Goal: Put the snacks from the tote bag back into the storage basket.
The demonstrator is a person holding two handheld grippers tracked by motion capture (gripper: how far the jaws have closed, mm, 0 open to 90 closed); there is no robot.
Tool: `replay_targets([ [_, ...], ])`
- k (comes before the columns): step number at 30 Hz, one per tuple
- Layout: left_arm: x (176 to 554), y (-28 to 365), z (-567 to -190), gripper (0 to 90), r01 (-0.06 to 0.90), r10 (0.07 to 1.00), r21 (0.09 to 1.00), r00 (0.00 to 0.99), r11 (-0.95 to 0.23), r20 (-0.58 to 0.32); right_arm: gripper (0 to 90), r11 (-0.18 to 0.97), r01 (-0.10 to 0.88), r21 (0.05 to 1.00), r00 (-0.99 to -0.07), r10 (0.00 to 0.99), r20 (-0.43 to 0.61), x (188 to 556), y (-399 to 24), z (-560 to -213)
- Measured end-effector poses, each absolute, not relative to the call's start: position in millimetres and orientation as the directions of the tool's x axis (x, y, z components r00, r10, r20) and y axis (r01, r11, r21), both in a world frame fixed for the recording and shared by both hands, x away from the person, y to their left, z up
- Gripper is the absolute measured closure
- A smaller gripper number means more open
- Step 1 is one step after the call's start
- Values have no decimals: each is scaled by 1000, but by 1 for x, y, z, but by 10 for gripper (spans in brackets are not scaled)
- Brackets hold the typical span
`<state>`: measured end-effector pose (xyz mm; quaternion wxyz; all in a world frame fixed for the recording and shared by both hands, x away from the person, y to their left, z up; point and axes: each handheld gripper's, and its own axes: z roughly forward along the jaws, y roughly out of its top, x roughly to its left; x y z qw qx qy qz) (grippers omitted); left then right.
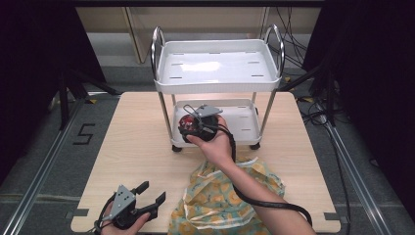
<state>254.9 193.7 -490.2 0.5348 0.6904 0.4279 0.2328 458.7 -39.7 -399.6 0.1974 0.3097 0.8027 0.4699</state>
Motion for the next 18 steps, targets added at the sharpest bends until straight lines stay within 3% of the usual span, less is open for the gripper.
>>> replay_targets([
  [18, 254, 194, -490, 279, 351, 843, 934, 521, -68, -134, 269, 367, 306, 879, -715, 698, -42, 467, -38, -399],
])
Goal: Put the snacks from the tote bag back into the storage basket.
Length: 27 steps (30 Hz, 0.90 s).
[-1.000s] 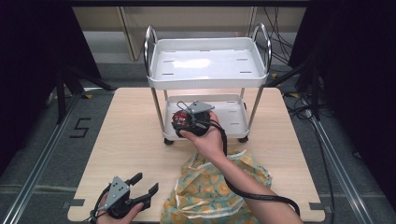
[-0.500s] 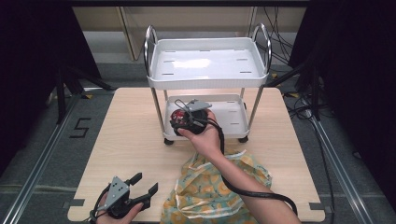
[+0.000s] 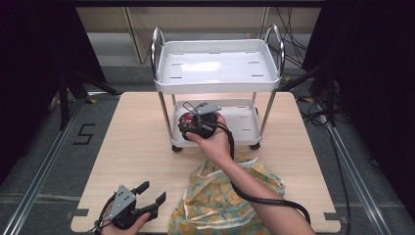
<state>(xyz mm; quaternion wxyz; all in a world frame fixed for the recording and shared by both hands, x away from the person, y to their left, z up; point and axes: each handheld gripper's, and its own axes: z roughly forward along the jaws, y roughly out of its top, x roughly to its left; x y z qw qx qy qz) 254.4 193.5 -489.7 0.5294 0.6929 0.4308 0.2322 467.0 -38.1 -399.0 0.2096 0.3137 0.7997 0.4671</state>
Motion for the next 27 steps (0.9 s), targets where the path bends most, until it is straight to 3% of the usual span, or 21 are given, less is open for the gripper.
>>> replay_targets([
  [27, 255, 194, -490, 279, 353, 845, 934, 517, -61, -140, 269, 355, 361, 862, -699, 715, -2, 480, -30, -409],
])
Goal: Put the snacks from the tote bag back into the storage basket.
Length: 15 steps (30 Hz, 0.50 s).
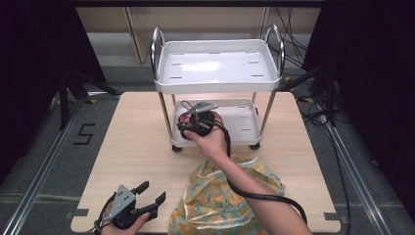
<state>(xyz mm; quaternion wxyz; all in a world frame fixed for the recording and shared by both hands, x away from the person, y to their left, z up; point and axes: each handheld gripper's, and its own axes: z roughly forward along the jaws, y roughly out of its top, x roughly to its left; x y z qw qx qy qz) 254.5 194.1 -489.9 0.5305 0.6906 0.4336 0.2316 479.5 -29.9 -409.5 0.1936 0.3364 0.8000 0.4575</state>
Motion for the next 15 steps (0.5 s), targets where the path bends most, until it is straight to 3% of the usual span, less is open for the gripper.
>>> replay_targets([
  [15, 255, 194, -490, 279, 346, 840, 937, 524, -55, -144, 268, 342, 385, 857, -700, 713, 30, 490, -31, -421],
])
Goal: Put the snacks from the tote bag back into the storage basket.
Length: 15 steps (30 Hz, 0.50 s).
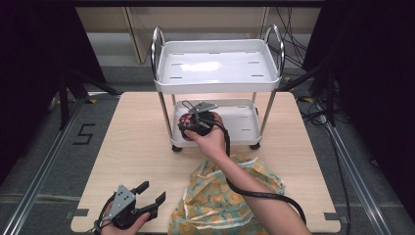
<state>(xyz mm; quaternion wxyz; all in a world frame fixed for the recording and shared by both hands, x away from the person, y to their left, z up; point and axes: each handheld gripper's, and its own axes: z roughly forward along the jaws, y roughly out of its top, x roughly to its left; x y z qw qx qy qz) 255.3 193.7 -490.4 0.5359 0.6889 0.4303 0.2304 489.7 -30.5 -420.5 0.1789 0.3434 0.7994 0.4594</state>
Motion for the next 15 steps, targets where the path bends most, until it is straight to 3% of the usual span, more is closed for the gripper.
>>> replay_targets([
  [15, 256, 195, -490, 279, 344, 840, 937, 524, -57, -141, 268, 354, 417, 837, -690, 722, 38, 493, -28, -433],
])
